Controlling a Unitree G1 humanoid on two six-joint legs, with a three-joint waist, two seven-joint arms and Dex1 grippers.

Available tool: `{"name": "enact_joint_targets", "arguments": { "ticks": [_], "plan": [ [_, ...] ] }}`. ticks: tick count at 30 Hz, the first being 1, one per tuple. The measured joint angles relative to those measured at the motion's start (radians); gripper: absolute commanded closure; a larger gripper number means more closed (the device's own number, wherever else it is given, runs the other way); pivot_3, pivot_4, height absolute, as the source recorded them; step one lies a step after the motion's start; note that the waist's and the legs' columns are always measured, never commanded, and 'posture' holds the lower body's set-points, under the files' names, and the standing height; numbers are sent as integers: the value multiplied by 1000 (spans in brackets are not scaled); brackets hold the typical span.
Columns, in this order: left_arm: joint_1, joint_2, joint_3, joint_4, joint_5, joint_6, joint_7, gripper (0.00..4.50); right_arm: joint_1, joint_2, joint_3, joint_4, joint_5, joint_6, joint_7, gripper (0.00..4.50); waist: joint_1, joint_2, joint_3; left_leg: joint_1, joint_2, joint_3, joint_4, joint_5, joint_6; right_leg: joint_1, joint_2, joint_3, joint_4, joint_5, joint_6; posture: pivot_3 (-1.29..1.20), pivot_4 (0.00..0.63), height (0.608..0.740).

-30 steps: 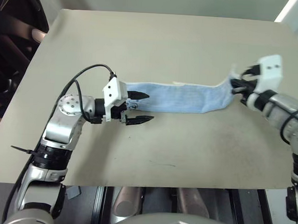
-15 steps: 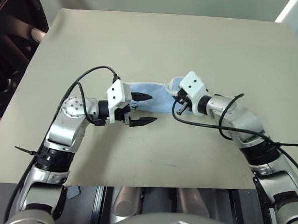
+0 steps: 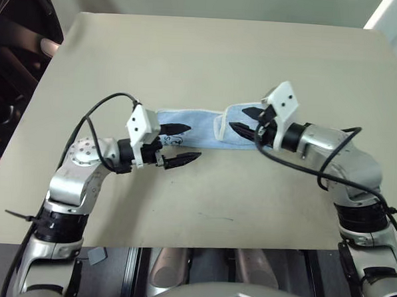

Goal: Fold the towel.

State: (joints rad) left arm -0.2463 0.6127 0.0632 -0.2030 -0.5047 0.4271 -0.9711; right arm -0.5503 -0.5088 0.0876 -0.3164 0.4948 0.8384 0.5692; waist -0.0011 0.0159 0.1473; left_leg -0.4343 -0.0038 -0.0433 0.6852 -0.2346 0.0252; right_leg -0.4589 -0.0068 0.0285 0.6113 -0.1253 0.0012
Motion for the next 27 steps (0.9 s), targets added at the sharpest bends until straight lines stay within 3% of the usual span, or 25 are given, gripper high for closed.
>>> {"name": "enact_joint_targets", "arguments": {
  "ticks": [2,7,15,24,27],
  "plan": [
    [29,-8,17,-2,-22,24,23,554,-8,16,-31,31,9,1,-3,2683,-1,0,0,1,0,0,0,0,0,1,0,0,0,0,0,0,150,735],
    [64,-76,80,-55,-103,121,154,554,-49,55,33,275,-134,-127,-24,4468,-1,0,0,9,0,0,-2,1,0,8,0,1,0,0,0,0,150,735],
    [213,-174,133,-218,-188,277,430,554,-38,113,112,574,-288,-397,24,4468,-3,0,0,12,0,0,-4,-1,-2,10,0,0,0,-2,-2,0,150,735],
    [245,-394,267,-272,-359,389,800,554,-15,106,81,522,-299,-451,89,4468,-3,0,0,21,0,0,-3,-1,-2,20,0,1,-1,-4,-1,0,150,735],
    [211,-477,346,-245,-472,429,984,32,-32,90,41,441,-272,-463,119,4500,-3,0,0,21,0,1,-4,-1,-2,20,1,1,-1,-4,-1,0,150,735]
  ]
}}
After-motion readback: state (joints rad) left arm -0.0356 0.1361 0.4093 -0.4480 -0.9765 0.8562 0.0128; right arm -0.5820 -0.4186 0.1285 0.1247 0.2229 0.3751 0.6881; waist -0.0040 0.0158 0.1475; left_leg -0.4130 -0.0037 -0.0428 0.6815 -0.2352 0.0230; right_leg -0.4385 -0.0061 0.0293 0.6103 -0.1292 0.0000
